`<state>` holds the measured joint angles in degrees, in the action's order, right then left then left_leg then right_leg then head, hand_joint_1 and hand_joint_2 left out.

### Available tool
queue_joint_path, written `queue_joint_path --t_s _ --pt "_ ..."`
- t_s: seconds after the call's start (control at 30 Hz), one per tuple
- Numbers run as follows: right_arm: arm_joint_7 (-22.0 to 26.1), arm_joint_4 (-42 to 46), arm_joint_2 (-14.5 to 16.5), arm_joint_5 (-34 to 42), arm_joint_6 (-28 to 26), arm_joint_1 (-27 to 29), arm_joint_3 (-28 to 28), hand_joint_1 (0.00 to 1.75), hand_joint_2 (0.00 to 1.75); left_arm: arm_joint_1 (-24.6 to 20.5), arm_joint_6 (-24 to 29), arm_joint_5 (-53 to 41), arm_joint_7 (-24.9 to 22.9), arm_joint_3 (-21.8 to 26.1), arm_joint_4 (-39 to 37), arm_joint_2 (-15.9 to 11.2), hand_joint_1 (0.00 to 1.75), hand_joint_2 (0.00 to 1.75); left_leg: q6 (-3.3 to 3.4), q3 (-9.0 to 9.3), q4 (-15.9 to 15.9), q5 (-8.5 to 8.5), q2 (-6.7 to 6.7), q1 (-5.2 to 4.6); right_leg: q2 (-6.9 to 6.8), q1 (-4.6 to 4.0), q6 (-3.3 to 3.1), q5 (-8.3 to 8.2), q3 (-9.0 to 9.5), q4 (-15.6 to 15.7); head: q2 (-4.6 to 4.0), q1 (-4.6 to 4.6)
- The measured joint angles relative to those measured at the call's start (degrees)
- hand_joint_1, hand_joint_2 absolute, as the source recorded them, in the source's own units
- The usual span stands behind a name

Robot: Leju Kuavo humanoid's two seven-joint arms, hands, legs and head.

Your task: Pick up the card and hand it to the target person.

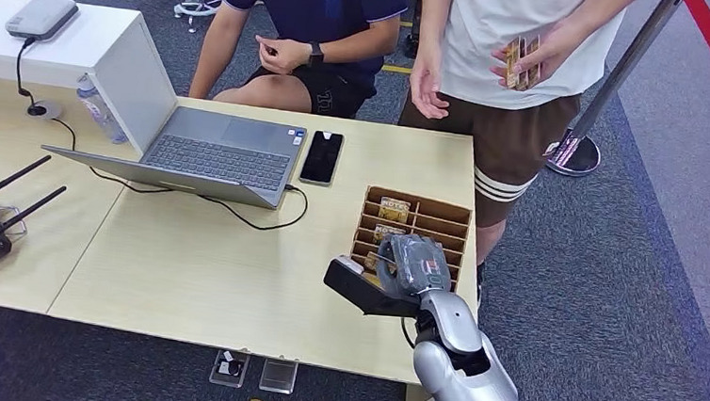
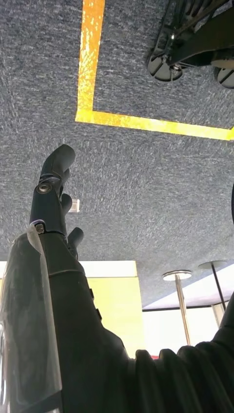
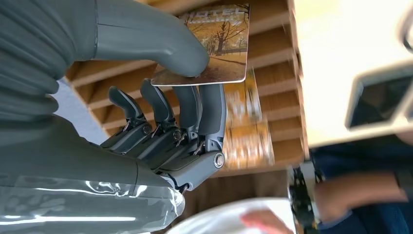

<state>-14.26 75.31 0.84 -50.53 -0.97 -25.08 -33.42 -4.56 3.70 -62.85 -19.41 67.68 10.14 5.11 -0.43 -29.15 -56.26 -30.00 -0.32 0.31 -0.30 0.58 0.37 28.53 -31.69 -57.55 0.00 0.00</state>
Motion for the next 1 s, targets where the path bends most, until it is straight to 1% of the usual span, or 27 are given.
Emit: queue_joint_path --t_s 0.13,0.2,0.33,0.43,0.6,0.7,0.87,1.0 --pt "0.75 5.48 -1.61 0.33 -1.23 -1.35 0.44 1.52 1.75 0.29 0.82 -0.33 0.29 -0.23 -0.17 0.0 0.0 1.75 0.0 -0.02 0.0 0.02 0.01 0.0 0.01 0.0 -0.01 -0.02 -0.03 -0.01 0.0 0.0" --pt "1.16 7.07 -1.85 0.43 -1.65 -2.11 0.63 1.52 1.75 0.37 0.73 -0.48 0.51 -0.35 -0.27 -0.1 0.0 1.75 -0.01 -0.05 -0.04 0.01 0.01 -0.01 0.02 0.01 0.0 -0.01 -0.06 -0.04 0.0 0.0" --pt "1.8 8.28 -0.92 0.4 -2.43 -4.29 0.66 1.52 1.75 0.37 0.59 -0.81 0.66 -0.64 -0.31 -0.2 0.0 1.75 -0.01 -0.04 -0.07 -0.02 0.07 -0.02 0.08 0.02 0.0 0.01 -0.08 -0.09 0.0 0.0" --pt "2.65 7.37 0.37 0.48 -4.0 -6.47 0.77 1.52 1.75 0.25 0.43 -1.33 0.77 -1.13 -0.32 -0.27 0.0 1.75 -0.02 -0.02 -0.05 -0.02 0.11 -0.02 0.13 0.02 -0.01 -0.01 -0.08 -0.09 0.0 0.0" --pt "5.77 -0.9 3.21 0.19 -8.87 -12.37 0.75 1.52 1.75 -0.3 -0.57 -1.77 0.37 -1.4 -0.19 -0.42 0.0 1.75 -0.03 -0.01 -0.01 0.02 0.23 -0.01 0.24 0.01 -0.03 -0.08 -0.1 -0.06 0.0 0.0" --pt "7.76 -5.82 4.81 -0.32 -11.61 -14.28 0.61 1.52 1.75 -0.54 -0.33 -1.7 0.19 -1.25 -0.2 -0.29 0.0 1.75 -0.03 0.05 0.01 0.02 0.21 -0.01 0.22 0.01 -0.03 -0.07 -0.03 -0.05 0.0 0.0" --pt "9.97 -12.42 7.07 -1.66 -16.14 -15.25 0.07 1.52 1.75 -0.6 -0.26 -1.25 0.41 -0.75 -0.41 -0.1 0.0 1.75 -0.02 0.12 0.04 0.02 0.18 -0.01 0.19 0.01 -0.02 -0.05 0.05 -0.03 0.0 0.0" --pt "11.06 -15.63 7.98 -2.31 -17.77 -15.07 -0.73 1.52 1.75 -0.54 -0.56 -1.07 0.68 -0.56 -0.48 -0.04 0.0 1.75 -0.02 0.13 0.07 0.03 0.16 0.0 0.17 0.0 -0.03 -0.06 0.08 0.0 0.0 0.0"
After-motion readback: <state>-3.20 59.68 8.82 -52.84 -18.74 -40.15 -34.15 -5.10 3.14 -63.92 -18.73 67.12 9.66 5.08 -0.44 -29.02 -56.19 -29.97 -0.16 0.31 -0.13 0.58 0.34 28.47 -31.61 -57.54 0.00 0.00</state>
